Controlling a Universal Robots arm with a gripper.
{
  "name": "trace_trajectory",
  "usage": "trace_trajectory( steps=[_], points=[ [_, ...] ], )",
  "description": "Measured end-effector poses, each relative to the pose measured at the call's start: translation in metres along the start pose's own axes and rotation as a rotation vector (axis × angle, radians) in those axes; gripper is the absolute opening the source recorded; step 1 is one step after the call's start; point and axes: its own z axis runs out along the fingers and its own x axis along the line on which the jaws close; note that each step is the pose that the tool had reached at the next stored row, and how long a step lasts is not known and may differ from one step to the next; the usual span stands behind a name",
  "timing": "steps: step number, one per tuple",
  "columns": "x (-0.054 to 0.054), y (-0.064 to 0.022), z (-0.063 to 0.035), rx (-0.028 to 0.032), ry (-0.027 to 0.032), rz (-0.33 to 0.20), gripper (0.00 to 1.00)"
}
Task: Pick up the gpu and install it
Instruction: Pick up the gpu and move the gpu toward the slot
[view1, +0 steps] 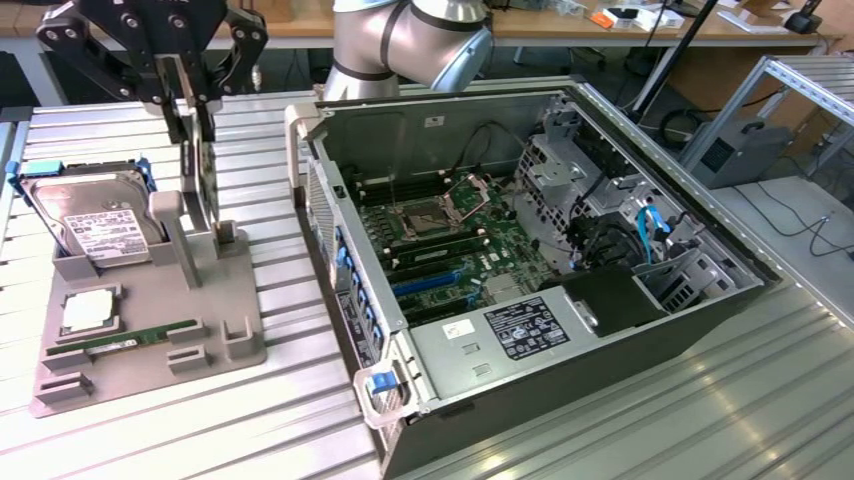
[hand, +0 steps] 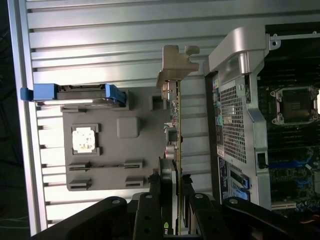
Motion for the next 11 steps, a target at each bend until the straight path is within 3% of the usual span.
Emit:
trace_trajectory(
  steps=[11],
  points=[
    [-0.0001, 0.0002, -0.0054, 0.0000, 0.0000, 0.000, 0.27]
  ],
)
